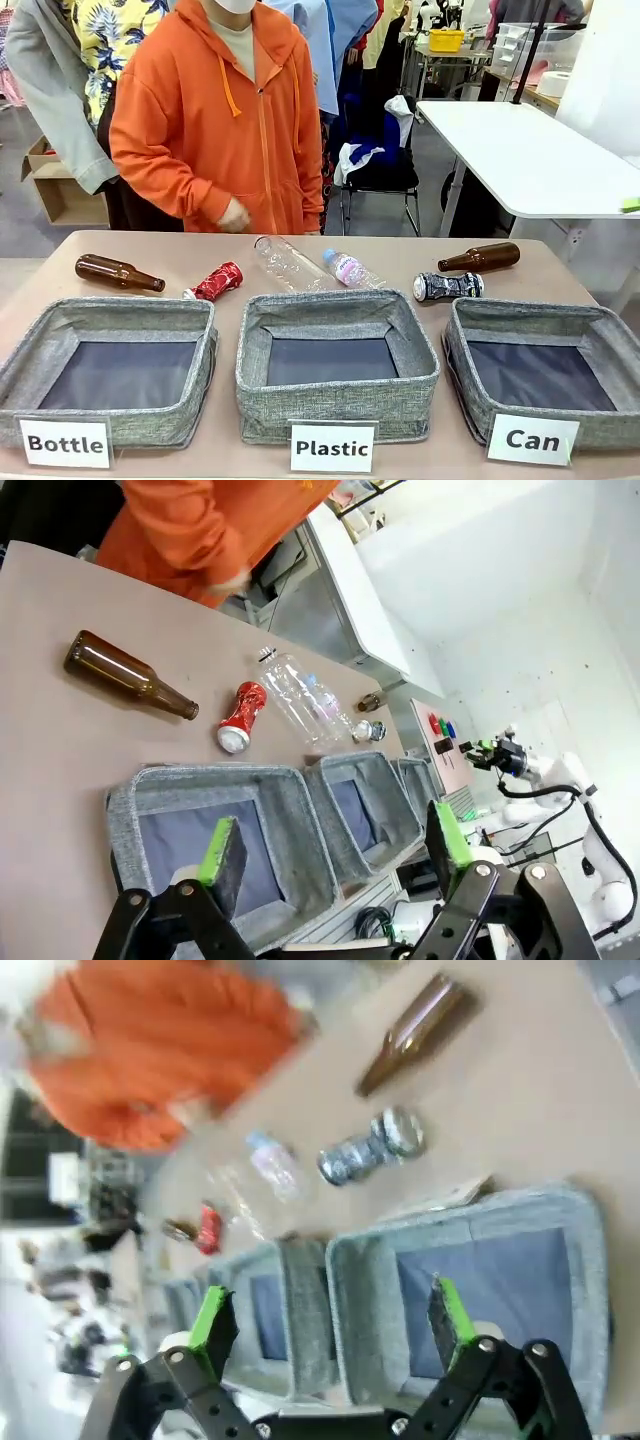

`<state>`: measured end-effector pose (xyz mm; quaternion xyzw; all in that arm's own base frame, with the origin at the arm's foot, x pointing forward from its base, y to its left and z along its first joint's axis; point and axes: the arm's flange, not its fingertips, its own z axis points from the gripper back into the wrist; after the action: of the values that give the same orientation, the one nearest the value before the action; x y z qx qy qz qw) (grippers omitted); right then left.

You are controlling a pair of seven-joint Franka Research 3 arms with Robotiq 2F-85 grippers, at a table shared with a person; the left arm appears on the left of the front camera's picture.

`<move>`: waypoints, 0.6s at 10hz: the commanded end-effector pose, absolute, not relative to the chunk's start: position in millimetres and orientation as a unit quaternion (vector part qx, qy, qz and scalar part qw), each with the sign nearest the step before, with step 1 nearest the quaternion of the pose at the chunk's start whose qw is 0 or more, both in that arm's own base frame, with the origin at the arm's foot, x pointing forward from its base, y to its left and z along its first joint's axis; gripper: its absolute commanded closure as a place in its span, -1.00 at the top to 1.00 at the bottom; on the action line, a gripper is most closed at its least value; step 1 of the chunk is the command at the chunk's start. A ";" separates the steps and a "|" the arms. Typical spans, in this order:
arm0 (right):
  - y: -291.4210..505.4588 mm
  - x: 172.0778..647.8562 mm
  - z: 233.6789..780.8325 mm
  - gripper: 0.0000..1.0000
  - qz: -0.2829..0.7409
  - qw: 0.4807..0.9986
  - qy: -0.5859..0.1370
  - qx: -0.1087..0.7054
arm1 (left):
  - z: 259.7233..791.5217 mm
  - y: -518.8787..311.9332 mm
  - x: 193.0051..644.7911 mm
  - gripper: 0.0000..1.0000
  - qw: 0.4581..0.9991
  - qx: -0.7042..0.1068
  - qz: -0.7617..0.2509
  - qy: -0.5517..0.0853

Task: Sort the can waste into the basket.
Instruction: Pick up the can waste from the table and place it in the right Fabric basket.

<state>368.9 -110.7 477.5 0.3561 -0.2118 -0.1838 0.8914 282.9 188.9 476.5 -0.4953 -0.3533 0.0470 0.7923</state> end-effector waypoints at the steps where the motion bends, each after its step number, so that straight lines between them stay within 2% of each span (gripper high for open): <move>1: -60.2 431.8 480.4 1.00 -0.124 0.961 -0.119 0.219 | 478.3 190.1 285.1 0.89 0.787 -0.498 0.038 -0.364; 4: 26.0 478.5 436.2 1.00 -0.052 0.995 -0.055 0.064 | 478.3 190.1 285.1 0.89 0.787 -0.498 0.038 -0.364; 5: 49.6 485.0 421.8 1.00 -0.028 0.998 -0.051 0.021 | 478.3 190.1 285.1 0.89 0.787 -0.498 0.038 -0.364; 6: 51.7 483.8 426.0 1.00 -0.019 0.995 -0.093 0.020 | 478.3 190.1 285.1 0.89 0.787 -0.498 0.038 -0.364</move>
<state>480.9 51.5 409.3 0.0381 -0.0556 -0.0228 0.9975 283.1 189.5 478.1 -0.4932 -0.3504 0.0467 0.7949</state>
